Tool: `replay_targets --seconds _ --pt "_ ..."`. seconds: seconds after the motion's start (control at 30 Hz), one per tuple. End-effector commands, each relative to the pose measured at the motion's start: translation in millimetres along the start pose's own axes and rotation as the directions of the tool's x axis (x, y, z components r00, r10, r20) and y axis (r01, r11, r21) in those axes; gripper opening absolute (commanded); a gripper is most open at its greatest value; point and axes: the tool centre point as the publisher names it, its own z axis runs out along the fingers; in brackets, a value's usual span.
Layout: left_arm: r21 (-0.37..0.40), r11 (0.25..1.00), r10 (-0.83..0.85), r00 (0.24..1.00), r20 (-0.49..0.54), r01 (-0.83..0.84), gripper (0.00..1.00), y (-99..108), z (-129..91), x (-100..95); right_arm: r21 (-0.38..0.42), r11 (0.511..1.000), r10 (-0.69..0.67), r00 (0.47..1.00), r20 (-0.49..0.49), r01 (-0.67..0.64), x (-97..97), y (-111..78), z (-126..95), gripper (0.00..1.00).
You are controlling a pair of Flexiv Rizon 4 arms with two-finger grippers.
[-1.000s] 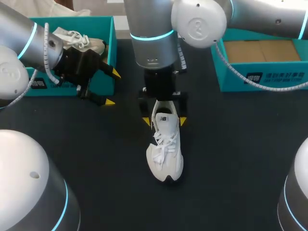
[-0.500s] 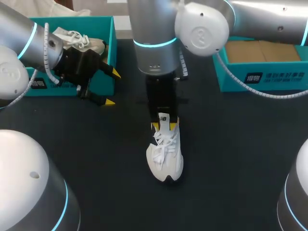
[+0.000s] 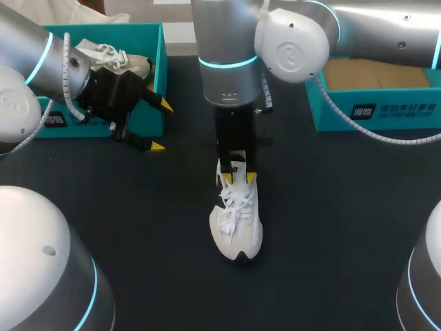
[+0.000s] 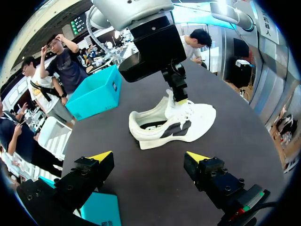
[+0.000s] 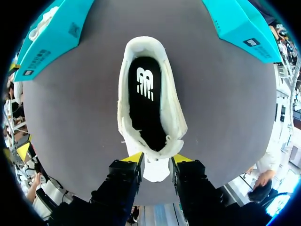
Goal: Take the shoe out of the shoebox, open the shoe tongue, remove and reinsert the insole, then place the shoe into the shoebox
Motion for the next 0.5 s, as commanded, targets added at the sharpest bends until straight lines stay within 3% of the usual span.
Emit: replay_targets --seconds 0.03,0.23,0.5 --pt "-0.003 1.000 0.000 1.000 -0.001 0.000 1.00 -0.1 -0.3 0.3 0.004 1.000 -0.022 1.000 -0.017 0.022 -0.6 9.8 4.7 0.30" --pt "-0.003 1.000 0.000 1.000 -0.001 0.000 1.00 -0.1 -0.3 0.3 0.005 0.998 -0.055 0.998 -0.001 0.055 2.7 15.0 5.6 0.27" --pt "-0.003 1.000 0.000 1.000 -0.001 0.000 1.00 -0.1 -0.3 0.3 -0.043 0.998 -0.033 0.999 0.024 0.034 -6.2 14.1 -13.6 0.28"
